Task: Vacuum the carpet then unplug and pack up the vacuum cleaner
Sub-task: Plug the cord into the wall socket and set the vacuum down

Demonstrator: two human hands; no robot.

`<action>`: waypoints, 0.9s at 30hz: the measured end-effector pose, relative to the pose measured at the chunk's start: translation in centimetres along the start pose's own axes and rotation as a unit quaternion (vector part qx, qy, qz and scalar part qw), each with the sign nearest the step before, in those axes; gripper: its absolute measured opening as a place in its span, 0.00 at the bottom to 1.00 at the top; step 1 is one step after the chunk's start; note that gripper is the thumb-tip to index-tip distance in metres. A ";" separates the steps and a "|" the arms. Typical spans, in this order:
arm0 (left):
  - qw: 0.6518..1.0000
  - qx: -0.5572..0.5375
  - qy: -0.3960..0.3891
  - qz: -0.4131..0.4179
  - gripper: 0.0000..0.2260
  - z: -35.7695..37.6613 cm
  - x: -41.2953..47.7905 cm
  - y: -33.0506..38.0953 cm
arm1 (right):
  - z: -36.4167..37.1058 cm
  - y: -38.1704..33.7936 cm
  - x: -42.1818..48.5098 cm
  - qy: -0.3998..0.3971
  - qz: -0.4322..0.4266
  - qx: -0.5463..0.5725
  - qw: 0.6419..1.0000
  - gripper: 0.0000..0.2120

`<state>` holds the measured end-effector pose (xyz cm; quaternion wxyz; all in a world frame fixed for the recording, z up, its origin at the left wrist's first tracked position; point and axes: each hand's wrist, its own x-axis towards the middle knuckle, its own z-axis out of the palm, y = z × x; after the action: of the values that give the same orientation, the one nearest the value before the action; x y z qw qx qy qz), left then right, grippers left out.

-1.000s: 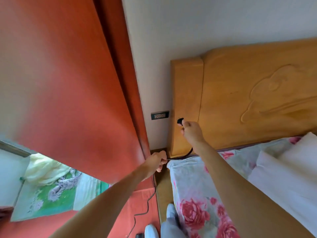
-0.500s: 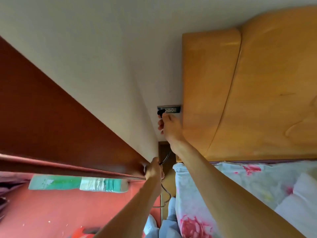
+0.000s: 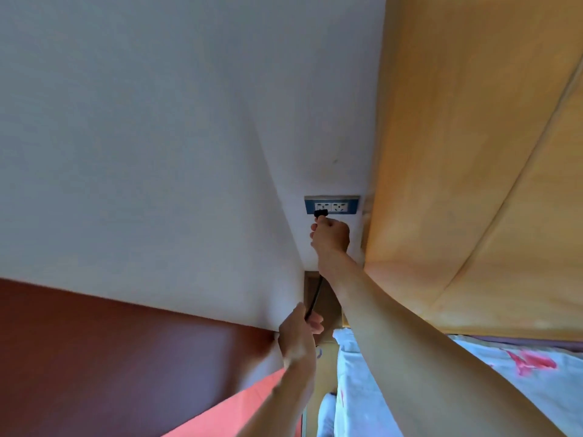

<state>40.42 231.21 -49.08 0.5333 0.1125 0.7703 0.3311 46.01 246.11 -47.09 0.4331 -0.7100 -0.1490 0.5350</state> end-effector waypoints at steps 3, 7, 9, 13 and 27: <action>1.000 0.000 0.015 0.015 0.18 0.7 1.1 -0.1 | 1.1 0.7 1.9 0.012 -0.003 0.002 1.000 0.12; 0.998 -0.057 0.012 -0.004 0.18 1.5 2.8 0.1 | 2.0 1.9 4.6 0.037 -0.007 0.024 0.999 0.12; 0.997 -0.077 0.022 -0.016 0.17 1.9 3.4 0.1 | 2.2 2.6 5.4 0.047 -0.007 0.036 0.998 0.11; 0.995 -0.091 0.033 -0.032 0.17 2.4 4.1 -0.4 | 2.0 3.8 5.9 0.059 -0.028 0.041 0.997 0.11; 0.996 -0.046 0.015 -0.074 0.20 3.0 3.9 -0.2 | 2.4 4.2 5.6 0.114 -0.085 0.034 0.989 0.11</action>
<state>41.58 234.24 -52.73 0.5496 0.0256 0.7682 0.3274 44.95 248.58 -54.02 0.5151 -0.7361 -0.1403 0.4161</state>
